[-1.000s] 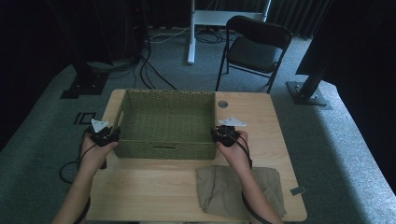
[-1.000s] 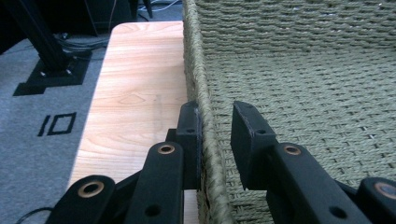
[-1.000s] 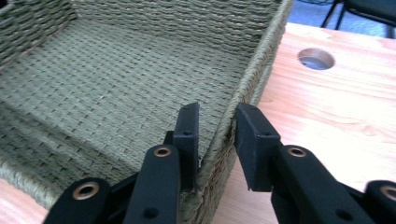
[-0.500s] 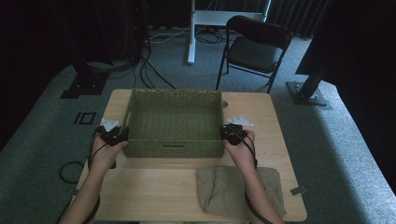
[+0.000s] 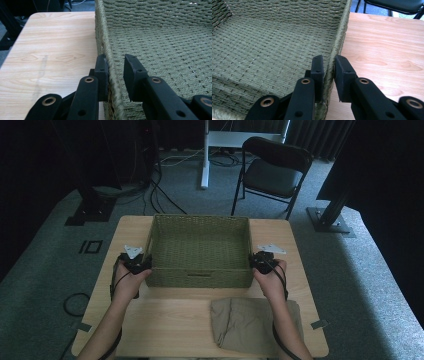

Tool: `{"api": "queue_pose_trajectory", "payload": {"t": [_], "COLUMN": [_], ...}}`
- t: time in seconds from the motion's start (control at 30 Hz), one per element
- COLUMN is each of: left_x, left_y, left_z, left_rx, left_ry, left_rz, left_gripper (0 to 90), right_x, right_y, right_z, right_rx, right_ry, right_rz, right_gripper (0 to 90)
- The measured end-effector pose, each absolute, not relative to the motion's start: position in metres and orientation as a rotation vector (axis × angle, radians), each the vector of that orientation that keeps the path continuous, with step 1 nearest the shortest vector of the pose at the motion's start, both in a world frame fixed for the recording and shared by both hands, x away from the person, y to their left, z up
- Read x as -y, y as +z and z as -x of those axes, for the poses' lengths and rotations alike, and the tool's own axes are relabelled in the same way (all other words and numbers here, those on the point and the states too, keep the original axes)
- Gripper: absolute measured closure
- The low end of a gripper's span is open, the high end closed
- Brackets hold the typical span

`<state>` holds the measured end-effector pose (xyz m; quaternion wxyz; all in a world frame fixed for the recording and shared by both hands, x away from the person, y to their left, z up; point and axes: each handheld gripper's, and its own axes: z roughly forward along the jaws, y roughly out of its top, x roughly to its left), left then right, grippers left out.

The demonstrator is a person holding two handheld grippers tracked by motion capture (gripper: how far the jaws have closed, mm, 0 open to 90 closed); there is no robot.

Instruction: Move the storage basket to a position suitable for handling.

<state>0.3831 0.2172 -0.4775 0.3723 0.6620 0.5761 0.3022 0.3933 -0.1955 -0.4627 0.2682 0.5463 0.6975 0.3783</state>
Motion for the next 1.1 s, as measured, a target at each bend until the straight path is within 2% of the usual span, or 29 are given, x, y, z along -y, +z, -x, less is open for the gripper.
{"api": "queue_pose_trajectory", "payload": {"t": [1.1], "left_x": [-0.117], "left_y": [-0.477], "left_z": [-0.401], "left_rx": [-1.376], "left_ry": [0.676], "left_rz": [-1.780], "left_gripper": [75.2], "right_x": [0.298], "right_y": [-0.461], "right_z": [-0.390], "right_rx": [-1.753], "right_ry": [0.962], "right_rz": [-1.630], "right_gripper": [82.3]}}
